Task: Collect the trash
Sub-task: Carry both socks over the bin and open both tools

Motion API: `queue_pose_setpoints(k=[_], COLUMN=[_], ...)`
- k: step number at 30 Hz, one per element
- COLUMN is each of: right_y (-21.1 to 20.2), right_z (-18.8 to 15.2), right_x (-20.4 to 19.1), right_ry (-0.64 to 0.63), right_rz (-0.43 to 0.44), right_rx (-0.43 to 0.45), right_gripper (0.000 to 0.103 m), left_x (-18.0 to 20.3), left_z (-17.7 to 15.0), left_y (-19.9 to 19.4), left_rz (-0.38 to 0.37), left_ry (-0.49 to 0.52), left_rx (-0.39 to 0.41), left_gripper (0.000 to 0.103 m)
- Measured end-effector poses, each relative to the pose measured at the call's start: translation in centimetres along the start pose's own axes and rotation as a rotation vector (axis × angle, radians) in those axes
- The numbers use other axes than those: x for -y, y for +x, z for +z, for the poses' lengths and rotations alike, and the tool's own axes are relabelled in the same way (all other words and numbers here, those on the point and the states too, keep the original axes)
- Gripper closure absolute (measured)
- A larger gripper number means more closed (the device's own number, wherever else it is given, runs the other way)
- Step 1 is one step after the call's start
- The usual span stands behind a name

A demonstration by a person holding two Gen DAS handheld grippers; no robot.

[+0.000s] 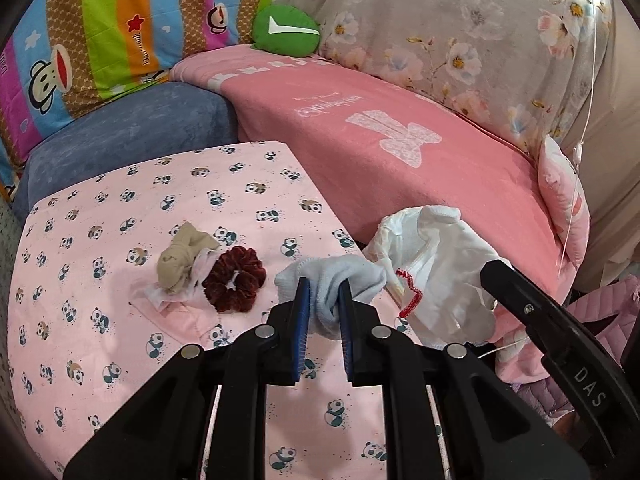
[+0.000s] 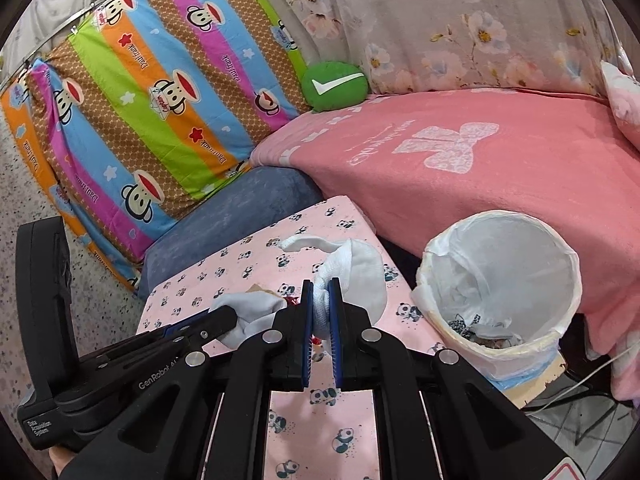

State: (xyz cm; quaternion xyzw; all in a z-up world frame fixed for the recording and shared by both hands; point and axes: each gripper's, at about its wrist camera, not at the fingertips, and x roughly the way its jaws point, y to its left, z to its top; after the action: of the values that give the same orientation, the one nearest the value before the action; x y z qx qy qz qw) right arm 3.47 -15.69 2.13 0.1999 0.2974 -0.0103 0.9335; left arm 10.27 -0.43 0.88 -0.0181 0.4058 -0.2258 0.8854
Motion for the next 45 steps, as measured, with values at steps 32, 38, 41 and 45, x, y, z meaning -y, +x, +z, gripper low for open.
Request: queue_pose_setpoints(k=[32,38,41,45], right_y=[-1.0,-0.1,0.6,1.3], right_z=[1.8,2.4,2.8,3.0], right_x=[15.8,16.7,16.9,16.7], right_ry=[0.19,0.194,0.185,0.181], right_rz=[-0.178,-0.196,-0.201,-0.206], right_rx=[0.044,0.037,0.032,0.028], right_gripper=[0.094,0.094,0.094,0.094], left_x=[14.1,14.6,14.1,13.2], left_z=[2.1,2.8,3.0,3.1], left_y=[8.8,10.1,10.3,10.3], left_rz=[-0.155,-0.139,-0.118,-0.097], left_ry=[0.238,0.227,0.211,0.201], left_rx=[-0.119,-0.127,-0.11,-0.098], left_gripper=[0.087,0.065,0.047,0.045])
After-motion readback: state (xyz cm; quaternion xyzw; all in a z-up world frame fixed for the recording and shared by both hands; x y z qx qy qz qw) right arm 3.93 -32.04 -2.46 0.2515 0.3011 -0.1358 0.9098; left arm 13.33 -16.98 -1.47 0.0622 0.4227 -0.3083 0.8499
